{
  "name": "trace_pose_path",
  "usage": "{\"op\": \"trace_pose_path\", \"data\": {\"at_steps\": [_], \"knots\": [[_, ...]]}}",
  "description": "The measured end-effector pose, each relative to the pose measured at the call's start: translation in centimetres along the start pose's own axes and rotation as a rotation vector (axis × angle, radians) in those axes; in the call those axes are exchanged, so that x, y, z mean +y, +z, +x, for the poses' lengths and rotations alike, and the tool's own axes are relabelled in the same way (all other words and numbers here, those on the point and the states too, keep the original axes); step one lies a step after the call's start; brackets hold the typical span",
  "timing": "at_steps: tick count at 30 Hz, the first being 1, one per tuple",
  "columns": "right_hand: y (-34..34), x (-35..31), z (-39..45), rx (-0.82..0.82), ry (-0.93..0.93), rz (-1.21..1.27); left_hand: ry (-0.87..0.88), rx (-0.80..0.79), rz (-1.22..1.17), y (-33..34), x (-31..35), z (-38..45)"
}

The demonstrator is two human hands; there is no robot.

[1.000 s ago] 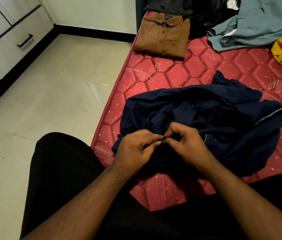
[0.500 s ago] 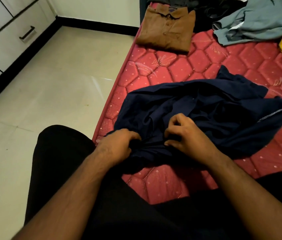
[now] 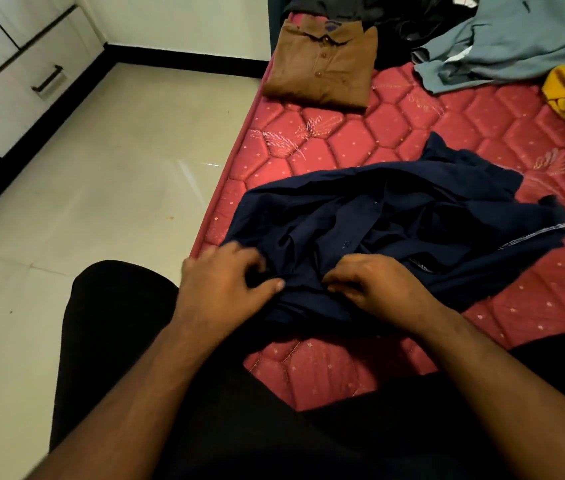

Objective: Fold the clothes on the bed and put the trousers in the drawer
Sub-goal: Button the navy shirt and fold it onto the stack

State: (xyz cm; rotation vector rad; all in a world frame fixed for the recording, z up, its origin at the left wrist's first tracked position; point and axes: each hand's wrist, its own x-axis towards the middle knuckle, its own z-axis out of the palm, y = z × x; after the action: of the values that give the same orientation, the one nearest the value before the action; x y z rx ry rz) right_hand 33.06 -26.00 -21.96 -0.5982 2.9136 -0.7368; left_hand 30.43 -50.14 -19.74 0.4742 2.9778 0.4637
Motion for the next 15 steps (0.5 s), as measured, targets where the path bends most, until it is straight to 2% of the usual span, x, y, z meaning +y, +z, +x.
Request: {"op": "trace_pose_path", "data": {"at_steps": [1,2,3,6,10,13,15], "knots": [[-0.1,-0.1,0.0,0.040,-0.002,0.014,0.090,0.116,-0.094,-0.4,1.3,0.3],[-0.2,-0.2,0.1,0.075,-0.001,0.033,0.166,0.152,-0.210,-0.5,2.4,0.9],[-0.3,-0.2,0.1,0.112,0.002,0.062,0.203,0.108,-0.308,-0.4,3.3,1.8],[-0.8,-0.1,0.1,0.191,0.023,0.140,0.125,-0.156,-0.367,0.8,4.1,3.9],[-1.1,0.3,-0.5,0.187,0.023,0.186,0.052,-0.349,-0.431,2.0,2.8,3.5],[-0.9,0.0,-0.3,0.160,-0.019,0.214,0.005,-0.375,-0.485,2.1,1.8,2.9],[-1.0,-0.1,0.0,0.165,-0.037,0.248,-0.084,-0.294,-0.667,2.2,1.9,2.7]]}}
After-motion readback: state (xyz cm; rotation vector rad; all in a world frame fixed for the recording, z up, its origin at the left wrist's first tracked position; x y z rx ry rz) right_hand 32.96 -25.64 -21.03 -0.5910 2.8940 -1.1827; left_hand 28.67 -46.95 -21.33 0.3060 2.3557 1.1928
